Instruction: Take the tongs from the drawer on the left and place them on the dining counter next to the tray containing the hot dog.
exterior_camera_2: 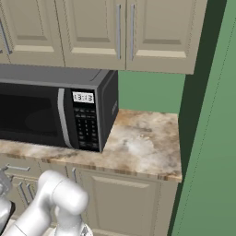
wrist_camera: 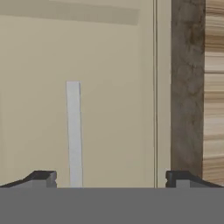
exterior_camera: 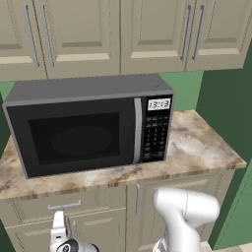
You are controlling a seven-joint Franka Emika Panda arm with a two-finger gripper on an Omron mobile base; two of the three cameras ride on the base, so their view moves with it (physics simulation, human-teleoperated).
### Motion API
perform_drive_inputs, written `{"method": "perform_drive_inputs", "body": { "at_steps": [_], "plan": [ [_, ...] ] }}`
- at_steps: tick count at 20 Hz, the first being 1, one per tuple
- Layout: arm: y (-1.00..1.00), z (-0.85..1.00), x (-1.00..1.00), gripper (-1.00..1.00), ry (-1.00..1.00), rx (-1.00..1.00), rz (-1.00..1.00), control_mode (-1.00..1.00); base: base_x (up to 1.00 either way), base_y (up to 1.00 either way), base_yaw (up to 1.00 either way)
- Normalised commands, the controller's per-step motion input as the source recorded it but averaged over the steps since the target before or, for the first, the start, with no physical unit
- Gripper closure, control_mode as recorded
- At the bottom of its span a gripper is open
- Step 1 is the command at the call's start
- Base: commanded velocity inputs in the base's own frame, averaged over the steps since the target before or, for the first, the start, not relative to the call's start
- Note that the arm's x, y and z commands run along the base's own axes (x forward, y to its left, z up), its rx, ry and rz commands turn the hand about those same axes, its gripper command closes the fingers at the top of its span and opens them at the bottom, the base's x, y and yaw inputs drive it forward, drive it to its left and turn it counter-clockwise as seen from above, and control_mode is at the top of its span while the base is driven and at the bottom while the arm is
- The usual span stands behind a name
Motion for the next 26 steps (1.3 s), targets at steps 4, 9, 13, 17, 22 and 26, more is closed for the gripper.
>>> {"method": "perform_drive_inputs", "body": {
  "at_steps": [4,9,13,17,22,26],
  "plan": [
    [0.16,-0.04,0.23,-1.0,0.0,0.0,-0.01,-1.0,0.0,0.0,0.0],
    [0.02,0.0,0.29,-1.0,0.04,0.0,0.0,-1.0,0.0,0.0,0.0],
    [0.0,-0.01,0.29,-1.0,0.0,0.0,0.0,-1.0,0.0,0.0,0.0],
    [0.0,-0.11,0.29,-1.0,0.0,0.0,0.0,-1.0,0.0,0.0,0.0],
    [0.0,-0.36,0.07,-1.0,0.01,0.0,0.0,-1.0,0.0,0.0,0.0],
    [0.0,-0.17,0.0,-1.0,0.0,0.0,0.0,-1.0,0.0,0.0,0.0]
  ]
}}
